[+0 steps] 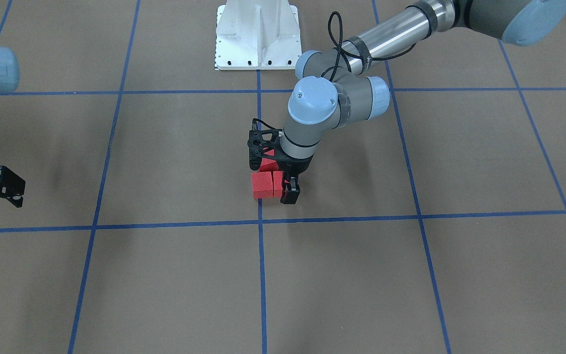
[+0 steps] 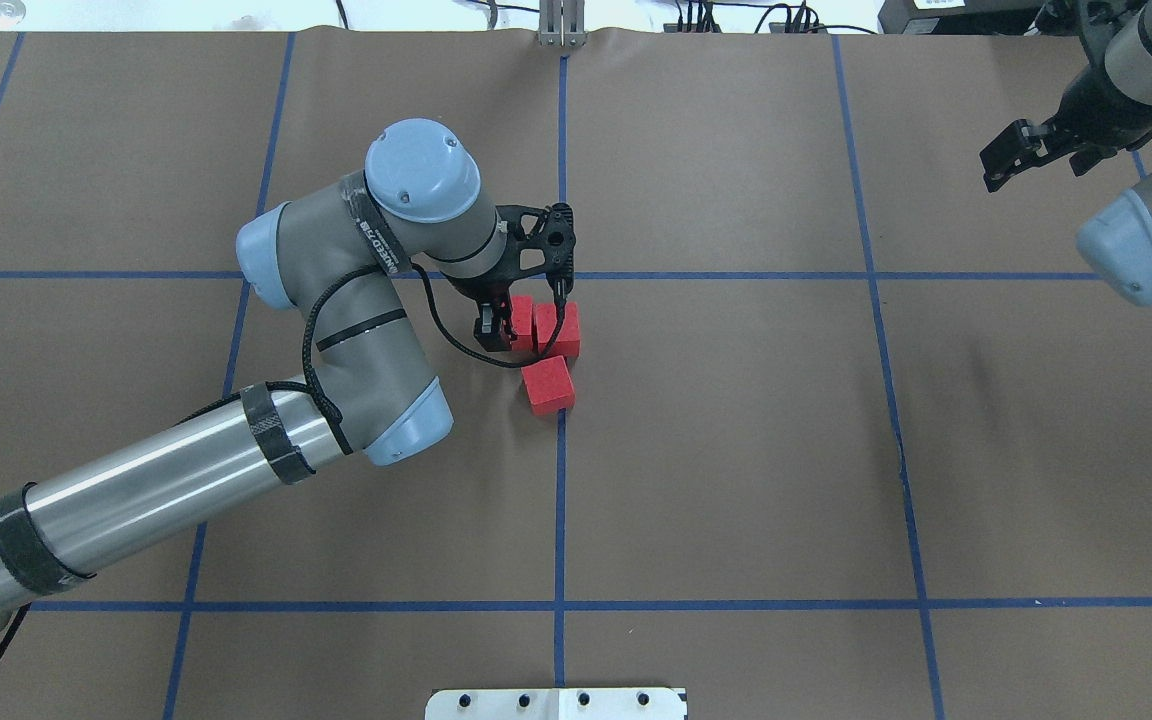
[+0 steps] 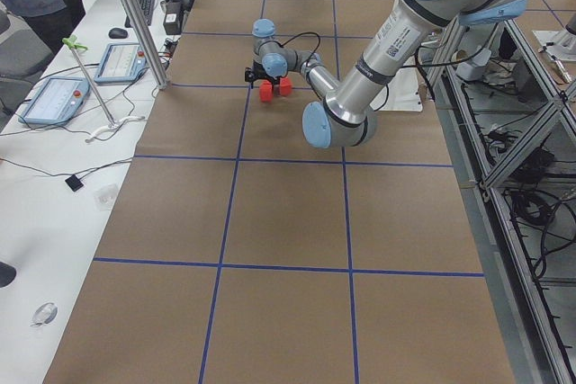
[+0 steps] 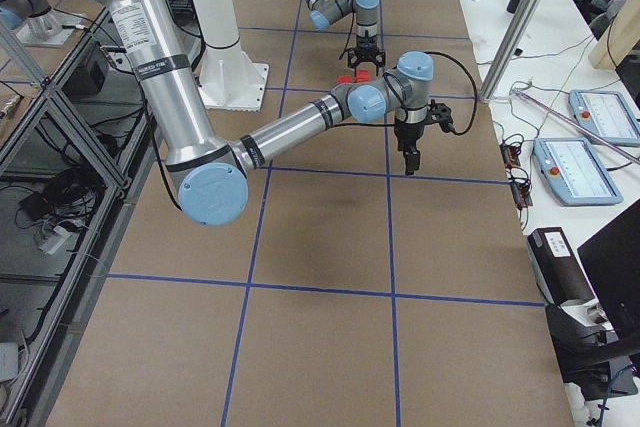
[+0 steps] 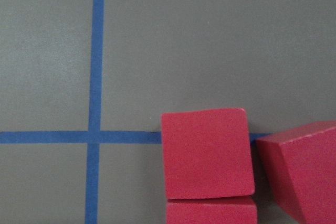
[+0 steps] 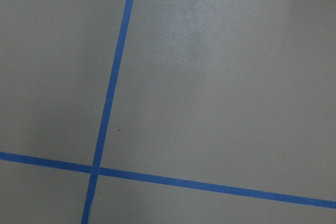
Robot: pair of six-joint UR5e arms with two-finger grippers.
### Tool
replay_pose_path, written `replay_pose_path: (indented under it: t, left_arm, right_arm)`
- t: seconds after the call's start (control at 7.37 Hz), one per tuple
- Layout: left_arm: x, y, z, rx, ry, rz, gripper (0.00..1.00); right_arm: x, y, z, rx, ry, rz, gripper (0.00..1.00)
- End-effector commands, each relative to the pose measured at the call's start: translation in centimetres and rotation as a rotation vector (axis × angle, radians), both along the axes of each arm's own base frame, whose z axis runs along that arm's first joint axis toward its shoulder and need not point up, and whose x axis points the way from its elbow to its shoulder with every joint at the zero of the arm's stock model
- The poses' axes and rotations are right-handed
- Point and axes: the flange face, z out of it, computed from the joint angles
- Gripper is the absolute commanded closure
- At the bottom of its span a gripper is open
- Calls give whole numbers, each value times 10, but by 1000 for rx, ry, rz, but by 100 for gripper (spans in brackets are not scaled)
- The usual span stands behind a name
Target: Form red blocks into L shape at center
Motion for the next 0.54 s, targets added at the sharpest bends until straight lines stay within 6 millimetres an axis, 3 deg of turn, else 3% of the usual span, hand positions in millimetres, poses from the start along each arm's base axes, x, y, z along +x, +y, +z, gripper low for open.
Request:
replay_pose_path:
  t: [0.0,0.14,0.41]
  left_arm:
    - [-29,-17,-4,-43,18,16,10]
    - [-56,-14,-24,-71,15,16,10]
    - [-81,5,-53,-120,-16,1,10]
  right_arm:
    - [0,0,-1,1,-1,0,0]
    - [0,0,-1,1,-1,0,0]
    - [0,0,0,0,-1,-2,0]
